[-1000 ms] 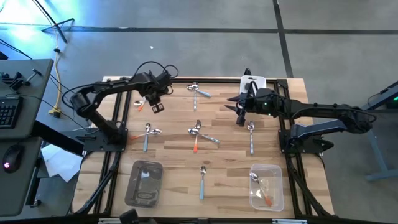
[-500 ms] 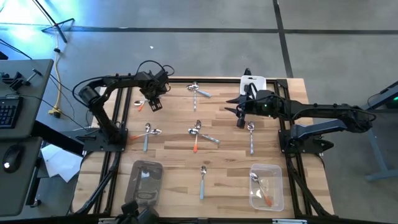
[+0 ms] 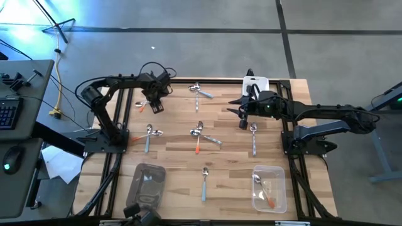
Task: Sort silverware by color (type)
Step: Put the light blue spoon into the black bin
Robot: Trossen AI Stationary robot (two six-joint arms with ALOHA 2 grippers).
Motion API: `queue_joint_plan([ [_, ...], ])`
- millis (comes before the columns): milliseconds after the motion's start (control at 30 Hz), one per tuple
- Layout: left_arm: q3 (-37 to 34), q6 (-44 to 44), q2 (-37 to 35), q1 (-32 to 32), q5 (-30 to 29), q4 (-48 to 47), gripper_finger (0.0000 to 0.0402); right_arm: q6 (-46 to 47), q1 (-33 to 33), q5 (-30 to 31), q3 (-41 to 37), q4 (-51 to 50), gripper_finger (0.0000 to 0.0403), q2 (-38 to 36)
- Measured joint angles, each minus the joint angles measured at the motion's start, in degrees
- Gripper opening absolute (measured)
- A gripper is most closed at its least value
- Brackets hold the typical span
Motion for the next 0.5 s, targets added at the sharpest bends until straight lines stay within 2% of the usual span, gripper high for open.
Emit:
queue_joint_plan([
  [133,0.02,0.91,-0.07,-0.46,-0.51,-0.42,0.0031,-0.01,0.0,-0.01,0.0,0.0,0.0119,0.0],
  [200,0.18,0.9,-0.32,-0.44,-0.8,-0.39,0.001,-0.01,0.0,-0.01,0.0,0.0,0.0119,0.0],
  [500,0.02,0.07,-2.63,-2.07,-0.12,-4.05,0.0001,-0.01,0.0,-0.01,0.0,-0.02,0.0119,0.0],
])
